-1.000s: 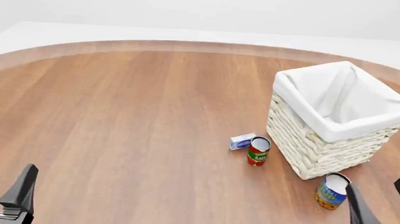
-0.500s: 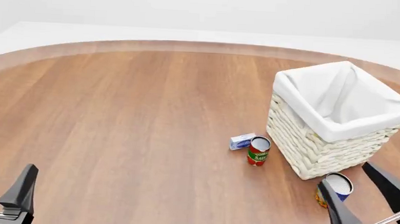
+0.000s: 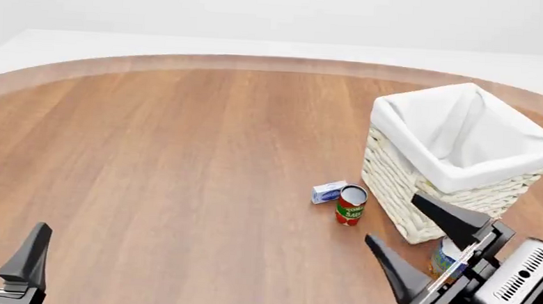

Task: Pick up the ketchup, and put it in the basket.

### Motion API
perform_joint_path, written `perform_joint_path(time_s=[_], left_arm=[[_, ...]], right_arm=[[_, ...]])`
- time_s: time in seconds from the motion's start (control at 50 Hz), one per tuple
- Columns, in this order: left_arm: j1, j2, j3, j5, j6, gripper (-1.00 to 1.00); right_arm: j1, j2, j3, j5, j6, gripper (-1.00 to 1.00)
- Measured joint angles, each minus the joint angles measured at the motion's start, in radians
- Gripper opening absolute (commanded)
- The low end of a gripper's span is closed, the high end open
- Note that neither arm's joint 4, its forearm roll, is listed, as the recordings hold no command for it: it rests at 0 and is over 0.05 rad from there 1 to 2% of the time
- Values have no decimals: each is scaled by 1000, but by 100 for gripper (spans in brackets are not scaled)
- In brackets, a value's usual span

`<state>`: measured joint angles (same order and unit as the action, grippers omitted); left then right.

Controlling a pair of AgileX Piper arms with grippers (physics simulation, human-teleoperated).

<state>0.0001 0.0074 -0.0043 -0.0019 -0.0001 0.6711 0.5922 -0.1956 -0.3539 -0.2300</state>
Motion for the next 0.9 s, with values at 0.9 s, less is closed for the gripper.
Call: perform_joint_path(time_s=[0.9], left_arm=[[0, 0, 0, 0, 0, 100]], right_arm=[[347, 464, -232, -123, 105, 100]])
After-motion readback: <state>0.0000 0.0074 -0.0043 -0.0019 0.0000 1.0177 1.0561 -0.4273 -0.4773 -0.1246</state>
